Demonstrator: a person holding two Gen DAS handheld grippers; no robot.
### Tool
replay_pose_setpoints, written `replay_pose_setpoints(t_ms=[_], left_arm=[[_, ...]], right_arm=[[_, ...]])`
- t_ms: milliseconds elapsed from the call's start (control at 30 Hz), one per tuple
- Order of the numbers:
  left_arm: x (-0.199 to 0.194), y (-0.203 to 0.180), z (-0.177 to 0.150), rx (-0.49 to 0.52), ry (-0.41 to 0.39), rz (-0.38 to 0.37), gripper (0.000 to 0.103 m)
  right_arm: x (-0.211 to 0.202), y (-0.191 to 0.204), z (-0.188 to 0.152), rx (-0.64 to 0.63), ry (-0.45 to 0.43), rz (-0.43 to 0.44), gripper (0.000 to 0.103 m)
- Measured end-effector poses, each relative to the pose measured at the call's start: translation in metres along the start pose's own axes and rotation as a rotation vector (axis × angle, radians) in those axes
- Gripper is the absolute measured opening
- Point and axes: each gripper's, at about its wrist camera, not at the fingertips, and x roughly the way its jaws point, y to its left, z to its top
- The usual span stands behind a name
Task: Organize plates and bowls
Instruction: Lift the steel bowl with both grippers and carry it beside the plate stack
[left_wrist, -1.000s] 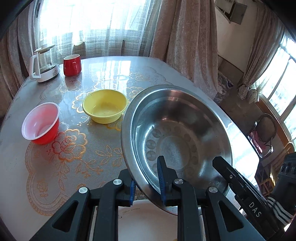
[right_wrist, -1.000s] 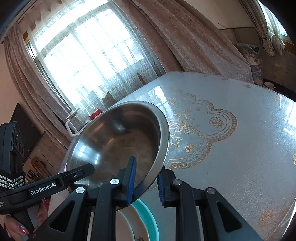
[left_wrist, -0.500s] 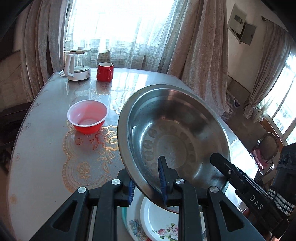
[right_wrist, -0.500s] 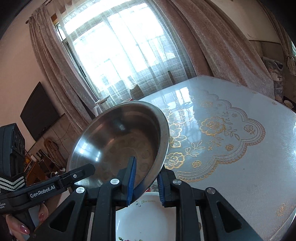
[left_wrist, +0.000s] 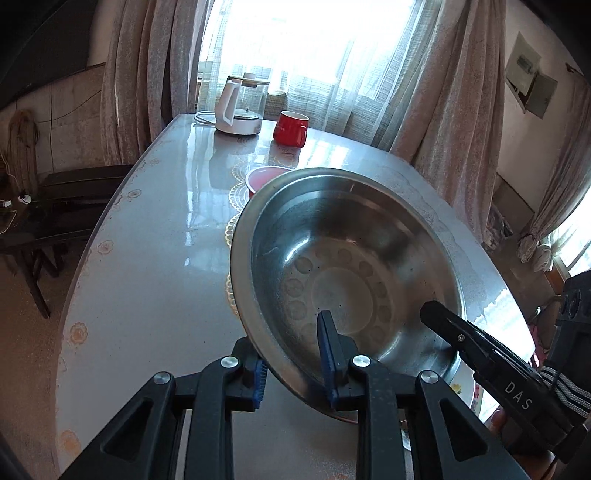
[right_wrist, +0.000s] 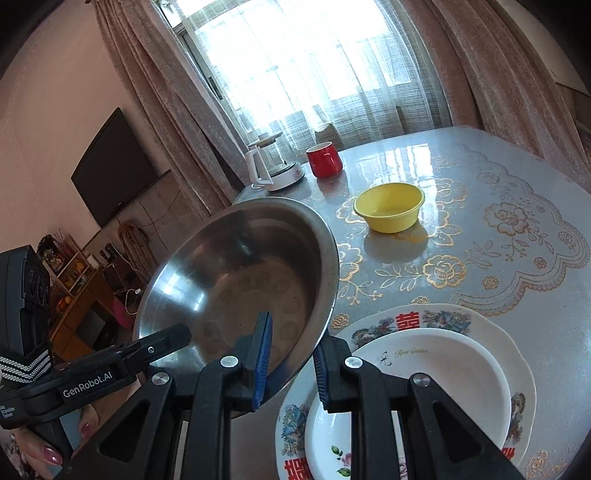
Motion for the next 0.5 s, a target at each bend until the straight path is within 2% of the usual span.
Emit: replay_pose_setpoints(t_ms=[500], left_arm=[[0.014, 0.056, -0.050, -0.108, 0.104, 0.090, 0.027]], right_arm=[[0.049, 0.042, -0.038, -0.084, 0.206, 0.011, 0.024]])
